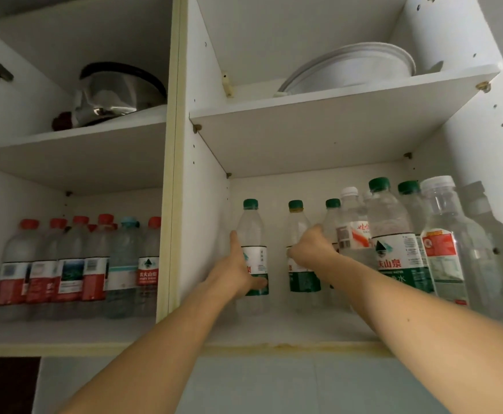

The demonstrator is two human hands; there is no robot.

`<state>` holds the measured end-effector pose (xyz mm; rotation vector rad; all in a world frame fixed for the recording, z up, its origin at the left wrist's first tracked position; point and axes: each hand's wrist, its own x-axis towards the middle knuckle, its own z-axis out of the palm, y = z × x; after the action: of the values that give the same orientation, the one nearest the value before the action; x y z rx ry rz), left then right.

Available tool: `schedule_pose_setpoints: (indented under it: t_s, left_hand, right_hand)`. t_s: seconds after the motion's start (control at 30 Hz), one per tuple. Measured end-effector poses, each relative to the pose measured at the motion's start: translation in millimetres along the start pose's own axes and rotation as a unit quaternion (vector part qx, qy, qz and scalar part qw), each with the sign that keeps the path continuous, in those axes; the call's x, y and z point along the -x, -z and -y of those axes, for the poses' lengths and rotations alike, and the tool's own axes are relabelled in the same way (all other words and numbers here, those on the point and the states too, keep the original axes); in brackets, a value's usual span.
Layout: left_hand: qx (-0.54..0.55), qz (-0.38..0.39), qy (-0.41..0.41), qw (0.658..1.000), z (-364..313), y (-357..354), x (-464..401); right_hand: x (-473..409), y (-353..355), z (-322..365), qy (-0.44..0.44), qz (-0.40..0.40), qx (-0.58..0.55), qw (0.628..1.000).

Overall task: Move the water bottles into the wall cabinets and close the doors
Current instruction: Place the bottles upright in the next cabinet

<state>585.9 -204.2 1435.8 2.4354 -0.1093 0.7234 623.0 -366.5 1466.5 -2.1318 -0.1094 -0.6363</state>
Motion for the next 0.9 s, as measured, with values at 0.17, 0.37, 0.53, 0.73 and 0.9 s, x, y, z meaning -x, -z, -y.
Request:
schedule_pose_setpoints:
  t_s: [0.17, 0.37, 0.53, 0.73, 0.9]
  left_hand:
    - [-0.108, -0.023, -0.036, 0.993, -12.3, 10.1, 1.9]
    - [-0.248, 0.039, -0.076, 0.965, -28.3, 28.1, -16.8]
    - [-0.382, -0.035, -0.096, 0.919, -23.4, 26.3, -34.9]
    - [-0.471, -0.055, -0.098, 0.875, -14.3, 18.2, -58.2]
    - [-0.523, -0.057, -0.097, 0.845, -8.4, 8.0, -75.9]
  right_hand:
    - [-8.4, 0.3, 5.7, 0.009, 0.108, 0.073, 0.991]
    - [-15.5, -1.0, 17.0, -0.004, 0.228, 0.014, 0.974]
    - [-23.5, -4.6, 9.3, 0.009, 0.233, -0.007, 0.972]
    - [-30.5, -10.9, -1.7, 0.030, 0.200, -0.012, 0.979]
    - [-39.3, -16.6, -5.8, 0.052, 0.189, -0.021, 0.980]
